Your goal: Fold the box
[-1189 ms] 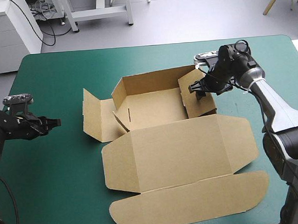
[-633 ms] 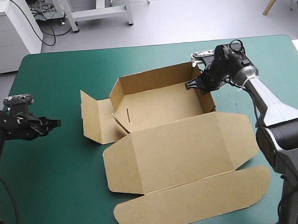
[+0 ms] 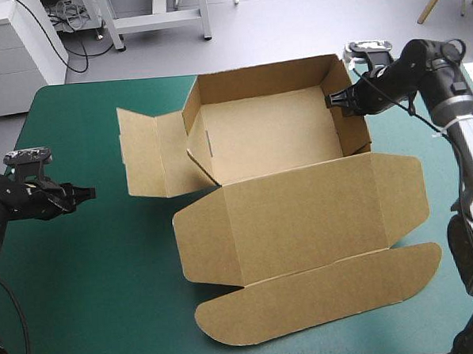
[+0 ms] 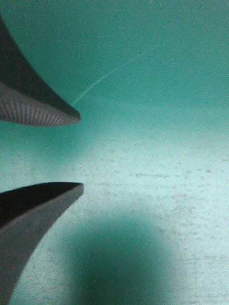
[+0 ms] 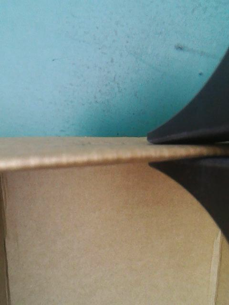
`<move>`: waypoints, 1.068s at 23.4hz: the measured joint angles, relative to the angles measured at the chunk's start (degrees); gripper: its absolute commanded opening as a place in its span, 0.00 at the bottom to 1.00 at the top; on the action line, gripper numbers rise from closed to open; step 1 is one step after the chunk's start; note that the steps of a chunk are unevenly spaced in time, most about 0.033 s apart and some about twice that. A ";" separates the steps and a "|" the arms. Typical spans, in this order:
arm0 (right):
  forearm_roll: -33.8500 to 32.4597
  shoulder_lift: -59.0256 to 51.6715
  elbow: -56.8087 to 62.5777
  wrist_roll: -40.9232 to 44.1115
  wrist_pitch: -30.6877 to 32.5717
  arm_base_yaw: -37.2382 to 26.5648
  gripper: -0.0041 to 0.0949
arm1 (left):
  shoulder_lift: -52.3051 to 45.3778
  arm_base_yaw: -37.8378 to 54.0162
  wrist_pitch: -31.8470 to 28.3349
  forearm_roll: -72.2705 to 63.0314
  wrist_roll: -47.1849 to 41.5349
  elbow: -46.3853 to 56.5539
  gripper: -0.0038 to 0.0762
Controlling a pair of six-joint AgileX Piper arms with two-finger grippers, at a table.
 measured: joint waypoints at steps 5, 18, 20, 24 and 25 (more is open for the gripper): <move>3.45 -5.02 -0.06 -2.36 1.35 -2.21 0.02 | 0.00 0.00 -1.60 -1.19 0.00 0.00 0.39; 16.94 -9.16 -0.16 -6.95 4.57 -2.45 0.02 | 0.00 0.00 3.30 -42.14 29.84 0.00 0.50; 17.40 -9.16 -0.16 -7.33 4.57 -2.45 0.02 | 0.00 0.00 7.10 -51.68 34.62 0.00 0.53; 17.40 -9.16 -0.16 -7.44 4.38 -2.45 0.02 | 0.00 -1.24 13.74 -63.39 38.42 0.00 0.53; 17.30 -9.16 -0.16 -7.50 4.15 -2.45 0.02 | 0.00 -1.80 14.79 -64.19 38.56 0.00 0.53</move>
